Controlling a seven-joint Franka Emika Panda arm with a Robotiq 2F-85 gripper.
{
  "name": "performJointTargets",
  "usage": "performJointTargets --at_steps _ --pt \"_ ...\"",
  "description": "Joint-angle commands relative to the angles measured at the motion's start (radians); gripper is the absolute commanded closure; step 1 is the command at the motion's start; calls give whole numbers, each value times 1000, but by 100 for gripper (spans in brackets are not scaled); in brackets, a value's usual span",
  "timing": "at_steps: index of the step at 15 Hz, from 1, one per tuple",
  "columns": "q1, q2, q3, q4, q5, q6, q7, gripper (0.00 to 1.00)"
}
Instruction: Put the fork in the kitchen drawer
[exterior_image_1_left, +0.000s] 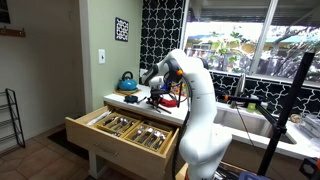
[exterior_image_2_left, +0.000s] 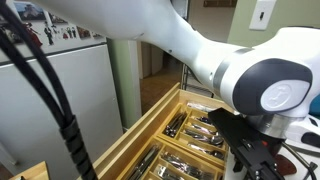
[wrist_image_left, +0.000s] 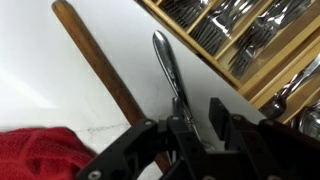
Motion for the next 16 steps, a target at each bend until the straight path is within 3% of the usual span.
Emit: performJointTargets --at_steps 1,3,7,8,9,11,12,13,15,16 --pt "-20 24 11 19 28 10 -26 41" --pt "-21 22 13 19 30 10 -28 34" --pt "-23 18 14 27 35 20 -35 3" --pt "-25 22 13 33 37 21 -33 2" --pt "-27 25 13 37 42 23 -31 15" --pt "-31 27 14 43 52 29 -31 23" --pt "-31 28 14 42 54 38 -31 9" --pt "-34 32 15 46 59 41 -32 9" --pt "-35 37 15 45 57 43 -38 0" --pt "-35 39 15 41 53 47 -38 4"
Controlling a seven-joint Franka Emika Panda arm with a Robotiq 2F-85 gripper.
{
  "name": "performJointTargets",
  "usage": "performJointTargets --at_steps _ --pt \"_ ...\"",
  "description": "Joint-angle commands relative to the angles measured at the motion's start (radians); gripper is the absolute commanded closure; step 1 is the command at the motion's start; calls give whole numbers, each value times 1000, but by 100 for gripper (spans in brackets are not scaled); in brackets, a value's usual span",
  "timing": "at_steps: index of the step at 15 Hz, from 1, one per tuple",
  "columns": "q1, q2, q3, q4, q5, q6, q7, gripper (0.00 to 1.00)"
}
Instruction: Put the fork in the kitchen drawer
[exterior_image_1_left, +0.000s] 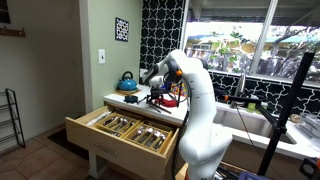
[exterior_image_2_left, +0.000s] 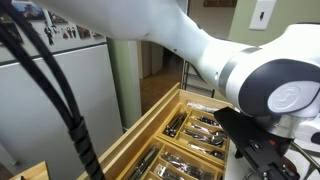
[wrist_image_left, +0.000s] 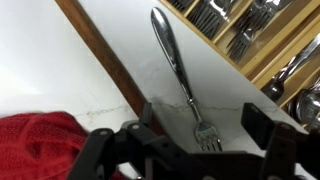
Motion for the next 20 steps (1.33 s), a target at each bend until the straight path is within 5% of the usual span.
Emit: performJointTargets --at_steps 1,3,12,20 --pt "-20 28 12 14 22 12 -32 2" --pt "-21 32 14 13 24 9 -35 26" --pt "-20 35 19 9 24 3 -44 96" --pt "-3 -31 43 -5 45 -73 -41 97"
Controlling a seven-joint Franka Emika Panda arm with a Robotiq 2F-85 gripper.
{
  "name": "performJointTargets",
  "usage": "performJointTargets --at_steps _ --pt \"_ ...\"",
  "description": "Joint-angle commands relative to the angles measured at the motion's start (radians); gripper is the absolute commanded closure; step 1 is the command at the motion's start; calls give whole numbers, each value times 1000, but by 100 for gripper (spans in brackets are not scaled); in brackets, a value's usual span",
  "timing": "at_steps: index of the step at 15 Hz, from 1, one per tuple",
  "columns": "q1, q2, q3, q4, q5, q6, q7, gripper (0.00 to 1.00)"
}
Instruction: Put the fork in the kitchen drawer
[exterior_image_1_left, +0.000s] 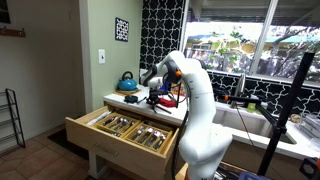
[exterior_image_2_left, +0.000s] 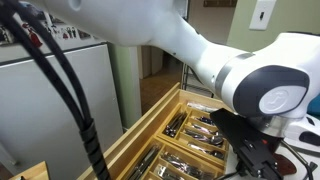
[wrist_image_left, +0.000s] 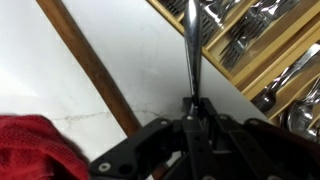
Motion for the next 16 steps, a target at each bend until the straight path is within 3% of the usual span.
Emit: performJointTargets --at_steps 1,7,8,9,14,15,16 --pt "10 -74 19 -17 36 -89 19 97" --pt "89 -194 17 -66 19 -236 280 97" --pt "90 -204 21 -74 40 -235 277 97" --pt "86 -160 17 -19 15 -227 246 89" --pt "95 -181 19 -42 18 -231 268 89" --pt "95 -181 19 -43 18 -231 268 97" --pt "104 -187 24 -63 19 -221 292 97"
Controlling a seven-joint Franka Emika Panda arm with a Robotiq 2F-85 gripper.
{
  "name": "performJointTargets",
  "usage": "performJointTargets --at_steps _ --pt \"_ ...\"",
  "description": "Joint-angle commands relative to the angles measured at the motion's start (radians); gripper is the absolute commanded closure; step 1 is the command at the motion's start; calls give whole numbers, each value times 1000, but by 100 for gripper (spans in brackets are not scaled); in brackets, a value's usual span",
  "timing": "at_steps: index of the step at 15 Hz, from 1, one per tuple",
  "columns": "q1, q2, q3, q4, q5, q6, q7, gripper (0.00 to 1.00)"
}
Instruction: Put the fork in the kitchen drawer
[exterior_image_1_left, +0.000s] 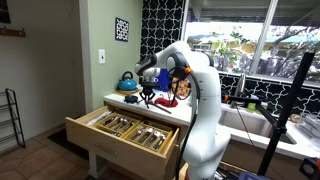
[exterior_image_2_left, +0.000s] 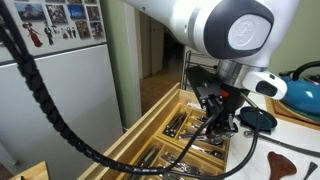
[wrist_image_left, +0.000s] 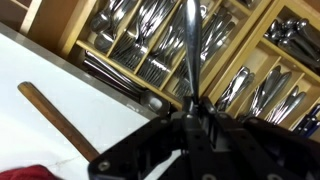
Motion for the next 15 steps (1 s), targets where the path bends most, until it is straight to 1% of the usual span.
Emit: performJointTargets --at_steps 1,3,6,8,10,15 --pt "24 -12 6 -45 7 11 70 97" --pt "41 -19 13 -90 25 25 134 97" --pt "75 -31 22 -171 35 64 278 97" --pt "96 -32 22 -223 30 131 374 97" --pt "107 -17 22 -263 22 206 438 97" --pt "94 32 26 -330 71 363 446 97"
